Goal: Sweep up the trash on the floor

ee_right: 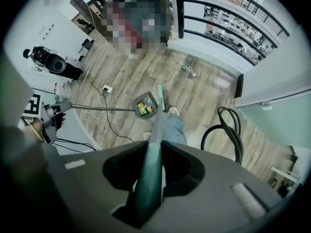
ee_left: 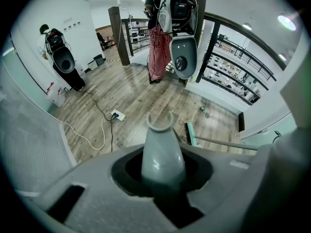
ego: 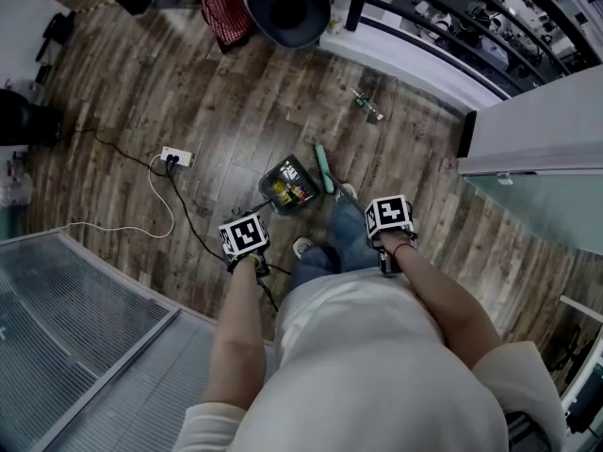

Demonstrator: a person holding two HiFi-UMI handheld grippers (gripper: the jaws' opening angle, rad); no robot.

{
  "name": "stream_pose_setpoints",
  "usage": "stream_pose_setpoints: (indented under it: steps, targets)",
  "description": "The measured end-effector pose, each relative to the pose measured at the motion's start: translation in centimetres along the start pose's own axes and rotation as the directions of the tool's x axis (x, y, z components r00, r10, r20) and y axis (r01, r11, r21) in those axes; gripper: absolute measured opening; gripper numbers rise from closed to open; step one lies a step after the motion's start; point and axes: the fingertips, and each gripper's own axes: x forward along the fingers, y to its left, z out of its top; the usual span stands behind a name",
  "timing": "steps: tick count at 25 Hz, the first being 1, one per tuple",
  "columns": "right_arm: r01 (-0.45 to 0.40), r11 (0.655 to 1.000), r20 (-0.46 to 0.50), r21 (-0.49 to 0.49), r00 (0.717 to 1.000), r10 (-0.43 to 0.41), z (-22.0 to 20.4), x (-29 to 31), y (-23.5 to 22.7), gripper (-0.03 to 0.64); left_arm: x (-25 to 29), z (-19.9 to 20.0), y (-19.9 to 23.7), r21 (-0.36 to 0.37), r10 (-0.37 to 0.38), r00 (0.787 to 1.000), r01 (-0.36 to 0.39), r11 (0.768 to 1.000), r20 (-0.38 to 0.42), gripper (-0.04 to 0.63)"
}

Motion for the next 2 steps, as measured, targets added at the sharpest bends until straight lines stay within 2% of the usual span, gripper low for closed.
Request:
stream_pose_setpoints:
  steps: [2]
  targets:
    - [-0.006,1.0,-0.001,0.006,1.0,0.006,-0.12,0.08,-0.09,0.098,0.19,-0.49,-0.47,-0.011,-0.018,1.0,0.018,1.0,-0.003,0.094]
